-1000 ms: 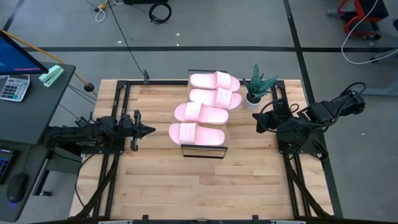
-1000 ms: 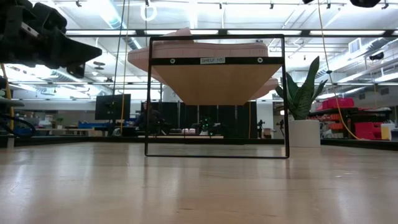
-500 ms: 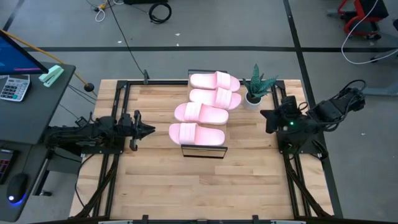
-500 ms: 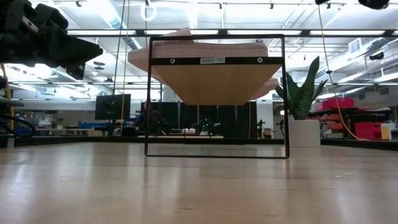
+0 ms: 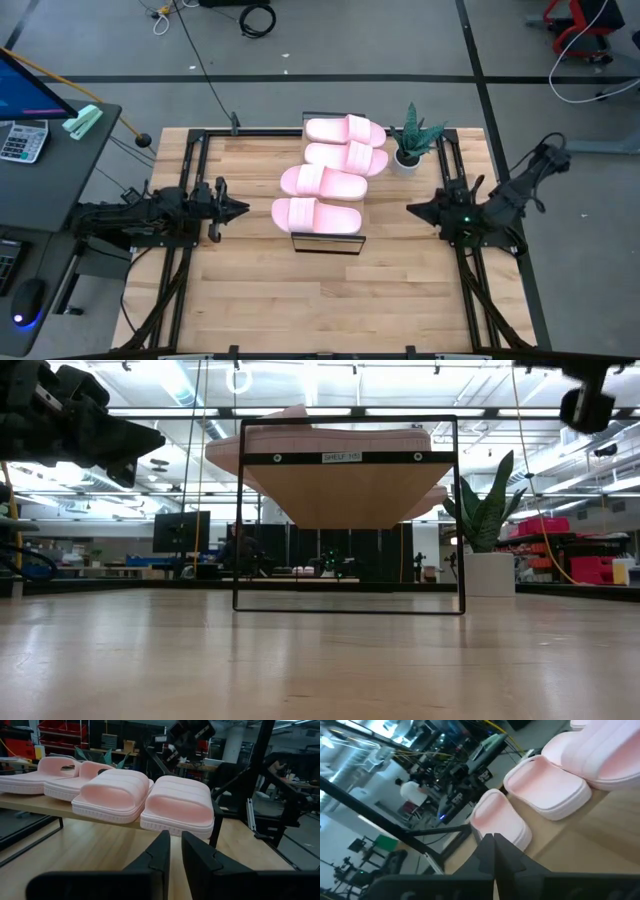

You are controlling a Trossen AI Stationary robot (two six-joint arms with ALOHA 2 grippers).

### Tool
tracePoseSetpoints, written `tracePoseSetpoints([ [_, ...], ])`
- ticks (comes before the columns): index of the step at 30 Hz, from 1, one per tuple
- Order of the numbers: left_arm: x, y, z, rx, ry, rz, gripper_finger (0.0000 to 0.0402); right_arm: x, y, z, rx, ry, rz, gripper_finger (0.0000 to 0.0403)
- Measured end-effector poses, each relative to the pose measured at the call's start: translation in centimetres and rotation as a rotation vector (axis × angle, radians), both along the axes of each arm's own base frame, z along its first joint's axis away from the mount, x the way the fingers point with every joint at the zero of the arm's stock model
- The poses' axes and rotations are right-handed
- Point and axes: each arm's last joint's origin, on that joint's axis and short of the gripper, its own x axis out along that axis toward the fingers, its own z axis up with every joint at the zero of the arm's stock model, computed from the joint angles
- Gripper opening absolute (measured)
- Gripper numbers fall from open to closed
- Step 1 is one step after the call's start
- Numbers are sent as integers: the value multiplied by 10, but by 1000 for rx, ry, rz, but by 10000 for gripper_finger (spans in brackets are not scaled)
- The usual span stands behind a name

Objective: Pick and place slides into the shelf
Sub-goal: Return to Home Position

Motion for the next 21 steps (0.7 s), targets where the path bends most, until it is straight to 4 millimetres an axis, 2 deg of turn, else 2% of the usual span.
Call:
tracePoseSetpoints([
  [3,0,0,0,1,0,0,56,-2,-8,-15,-38,-29,13,0],
  [10,0,0,0,0,-1,0,63,-5,-28,-34,-92,-64,88,0],
  [17,0,0,0,0,-2,0,54,-4,-35,-52,-140,-68,144,0],
  [21,0,0,0,0,-2,0,51,-4,-38,-60,-184,-136,127,0],
])
